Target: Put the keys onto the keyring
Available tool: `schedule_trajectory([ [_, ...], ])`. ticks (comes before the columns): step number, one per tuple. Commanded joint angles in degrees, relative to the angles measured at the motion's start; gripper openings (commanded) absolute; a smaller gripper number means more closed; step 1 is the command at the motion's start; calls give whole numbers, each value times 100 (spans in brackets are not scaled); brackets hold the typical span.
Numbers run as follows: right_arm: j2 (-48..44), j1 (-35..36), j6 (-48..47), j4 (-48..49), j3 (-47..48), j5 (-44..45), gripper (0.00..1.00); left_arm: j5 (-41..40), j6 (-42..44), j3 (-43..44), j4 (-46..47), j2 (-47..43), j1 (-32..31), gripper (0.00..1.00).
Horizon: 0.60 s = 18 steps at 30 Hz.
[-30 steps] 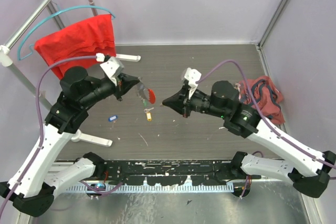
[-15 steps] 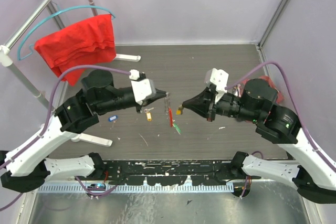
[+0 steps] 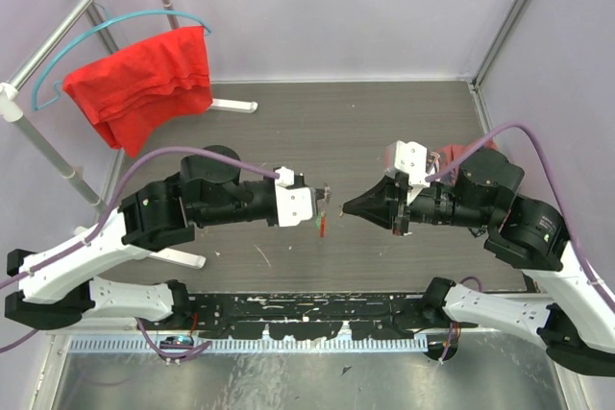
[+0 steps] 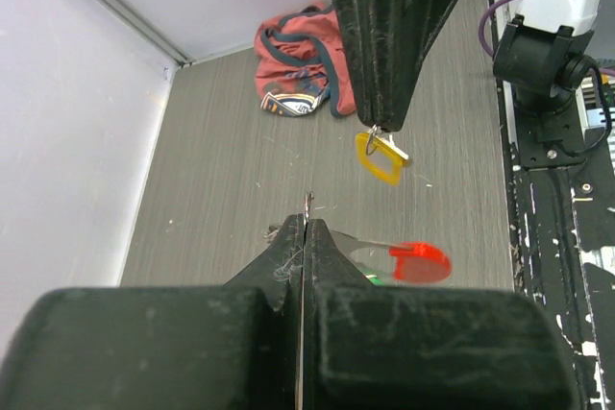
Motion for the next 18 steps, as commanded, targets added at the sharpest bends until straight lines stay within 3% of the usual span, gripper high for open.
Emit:
schedule_trajectory([
  [1,170,-12,-41,216,192,-191,1,-424,191,43,87,-193,-136,0],
  [18,203,-12,223,1182,-146,14,1,-461,171,-153,226,-373,-159,0],
])
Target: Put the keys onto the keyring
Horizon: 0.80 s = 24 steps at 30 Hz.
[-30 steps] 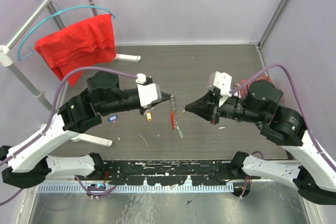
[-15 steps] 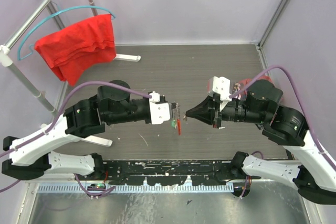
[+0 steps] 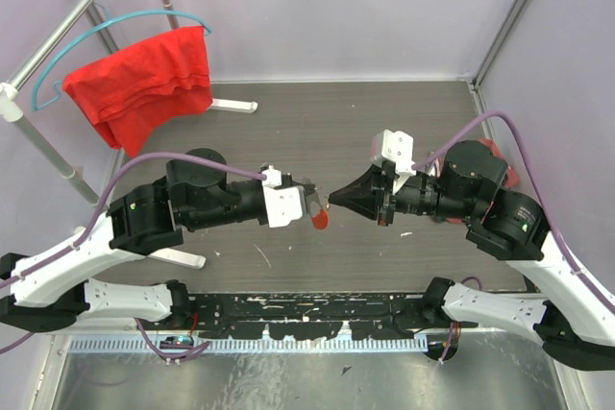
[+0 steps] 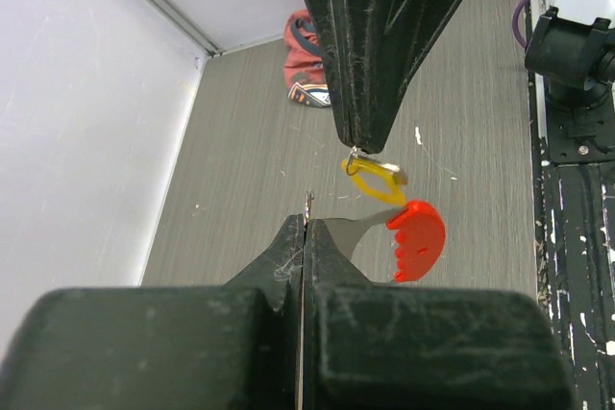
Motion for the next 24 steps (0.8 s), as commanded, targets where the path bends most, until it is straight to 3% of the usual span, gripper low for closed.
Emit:
schedule_trajectory([
  [1,-13,-6,29,505,-23,137,1,43,11,-55,295,-98,-34,0],
  [24,98,-8,69,677,-142,497,1,140,-7,-96,350,-107,-32,0],
])
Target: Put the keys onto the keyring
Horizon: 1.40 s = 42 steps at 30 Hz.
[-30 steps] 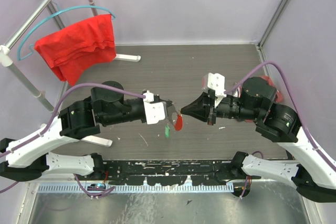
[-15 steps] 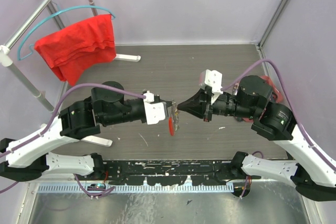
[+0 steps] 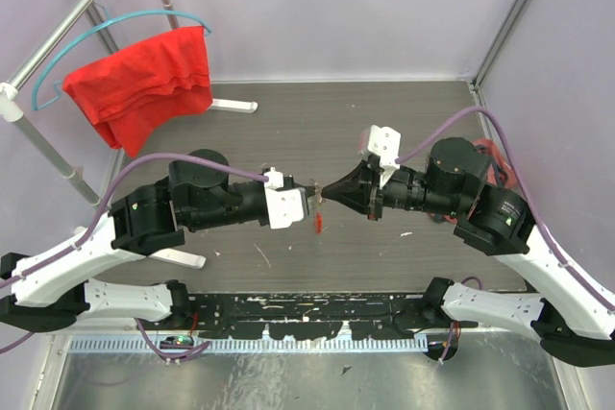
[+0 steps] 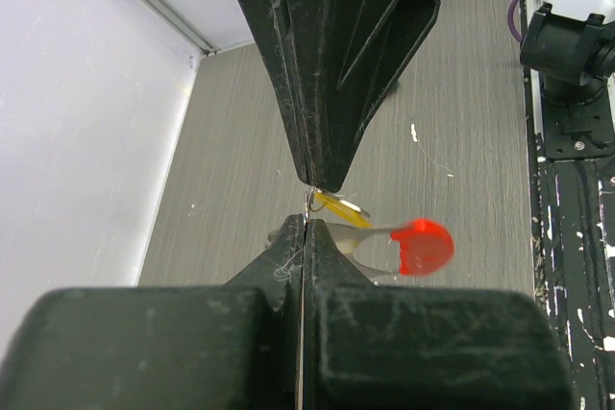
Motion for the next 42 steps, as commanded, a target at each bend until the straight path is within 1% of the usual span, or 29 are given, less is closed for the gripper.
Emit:
schedule_trajectory([
  [1,-98,-5,66,381,-17,218,1,99,-7,-26,342,-107,-30,0],
  [14,-352,-12,151,518,-196,608,1,92,-10,-66,361,-89,-32,0],
  [25,-358,-8,207,521,-301,779,1,101,-20,-67,376,-102,-30,0],
  [31,-323,-2,283,552,-354,894,1,109,-103,-130,544,-205,-33,0],
  [37,-357,-11,287,651,-379,964,5,157,-226,-156,671,-328,-25,0],
  [42,-376,-13,298,666,-335,975,15,227,-342,-79,747,-358,-32,0],
])
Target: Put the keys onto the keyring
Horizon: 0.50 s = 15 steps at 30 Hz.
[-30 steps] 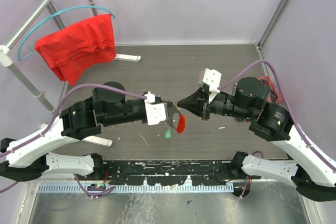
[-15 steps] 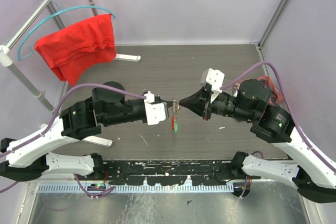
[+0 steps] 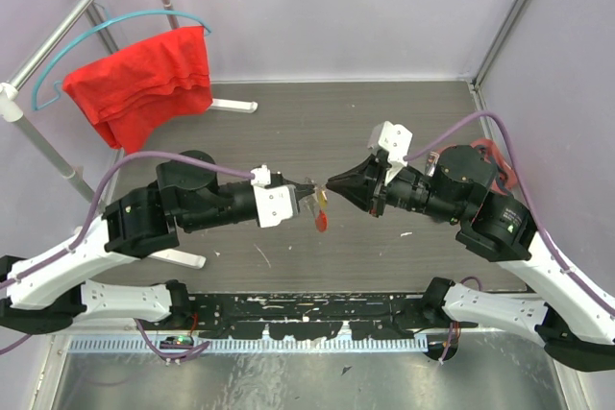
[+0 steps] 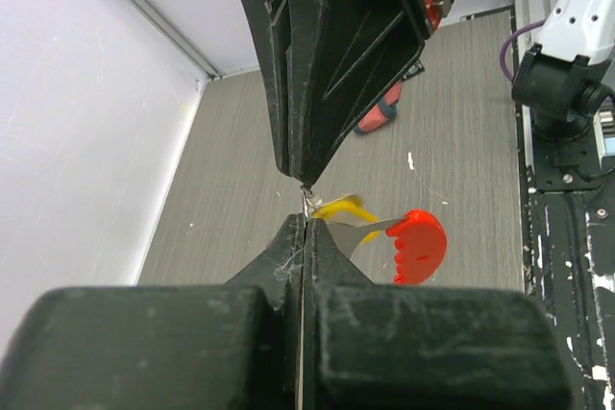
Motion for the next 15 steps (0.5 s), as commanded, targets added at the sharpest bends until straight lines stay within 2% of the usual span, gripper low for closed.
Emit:
schedule_trajectory([
  [1,-95,-20,5,258,94,262,18,173,-174,61,425,-186,-23,0],
  [6,-216,-14,-61,327,219,105,32,196,-333,152,495,-208,-28,0],
  [15,-195,-12,-255,285,769,-374,37,339,-1158,275,675,-181,-24,0],
])
